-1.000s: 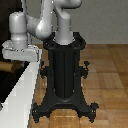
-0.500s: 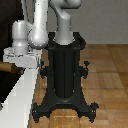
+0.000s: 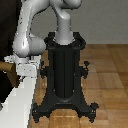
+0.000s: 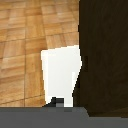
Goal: Open the door by pressing down and pulling on the handle.
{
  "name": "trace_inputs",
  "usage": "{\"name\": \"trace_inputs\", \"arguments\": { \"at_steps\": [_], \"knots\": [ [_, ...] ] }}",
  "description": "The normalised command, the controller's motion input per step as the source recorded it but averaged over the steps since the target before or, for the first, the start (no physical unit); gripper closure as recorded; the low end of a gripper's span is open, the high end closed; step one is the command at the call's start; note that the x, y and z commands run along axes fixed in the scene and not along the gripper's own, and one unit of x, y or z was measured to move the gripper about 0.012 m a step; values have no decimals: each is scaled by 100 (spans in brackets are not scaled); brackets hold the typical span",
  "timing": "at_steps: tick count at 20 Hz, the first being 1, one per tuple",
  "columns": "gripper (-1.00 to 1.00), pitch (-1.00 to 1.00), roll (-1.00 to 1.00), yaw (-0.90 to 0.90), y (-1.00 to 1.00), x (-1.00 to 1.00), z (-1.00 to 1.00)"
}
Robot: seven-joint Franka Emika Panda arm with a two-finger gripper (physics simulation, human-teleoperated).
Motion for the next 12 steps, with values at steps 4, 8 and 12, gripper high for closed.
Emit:
{"name": "trace_inputs", "arguments": {
  "at_steps": [4,8,12],
  "knots": [
    [100,0,0,0,50,0,0],
    [100,0,0,0,100,0,0],
    [100,0,0,0,100,0,0]
  ]
}}
